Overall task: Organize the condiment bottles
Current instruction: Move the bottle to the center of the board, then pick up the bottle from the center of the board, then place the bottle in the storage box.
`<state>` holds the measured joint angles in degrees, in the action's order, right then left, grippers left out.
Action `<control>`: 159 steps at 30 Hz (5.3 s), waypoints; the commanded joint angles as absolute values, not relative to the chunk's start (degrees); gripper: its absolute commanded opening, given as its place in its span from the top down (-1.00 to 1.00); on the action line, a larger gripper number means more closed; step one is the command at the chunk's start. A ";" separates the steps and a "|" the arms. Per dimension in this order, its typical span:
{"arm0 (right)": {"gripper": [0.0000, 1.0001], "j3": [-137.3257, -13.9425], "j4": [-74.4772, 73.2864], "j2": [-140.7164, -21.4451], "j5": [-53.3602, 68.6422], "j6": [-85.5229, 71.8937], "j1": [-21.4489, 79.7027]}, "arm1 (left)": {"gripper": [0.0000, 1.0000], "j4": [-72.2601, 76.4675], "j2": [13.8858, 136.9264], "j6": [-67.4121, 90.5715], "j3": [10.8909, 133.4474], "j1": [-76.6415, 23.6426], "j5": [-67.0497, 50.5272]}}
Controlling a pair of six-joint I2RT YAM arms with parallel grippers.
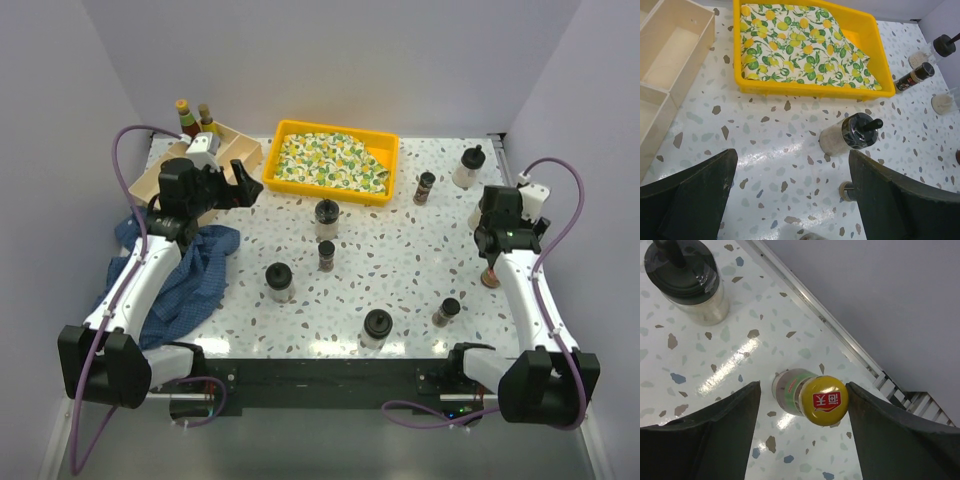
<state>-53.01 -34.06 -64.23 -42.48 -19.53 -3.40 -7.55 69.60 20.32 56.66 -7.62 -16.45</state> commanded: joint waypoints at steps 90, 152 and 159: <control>-0.97 -73.83 -29.18 -33.66 -35.59 -17.05 28.74 | -0.44 -2.73 112.15 6.24 96.59 -56.16 11.78; -0.97 -72.77 -33.93 -38.32 -23.47 -20.92 28.74 | 1.00 -0.88 116.97 2.81 118.03 -2.11 6.42; -0.97 -72.60 -33.66 -39.28 -22.85 -21.01 28.65 | 1.00 4.48 119.27 1.49 117.86 -1.50 6.68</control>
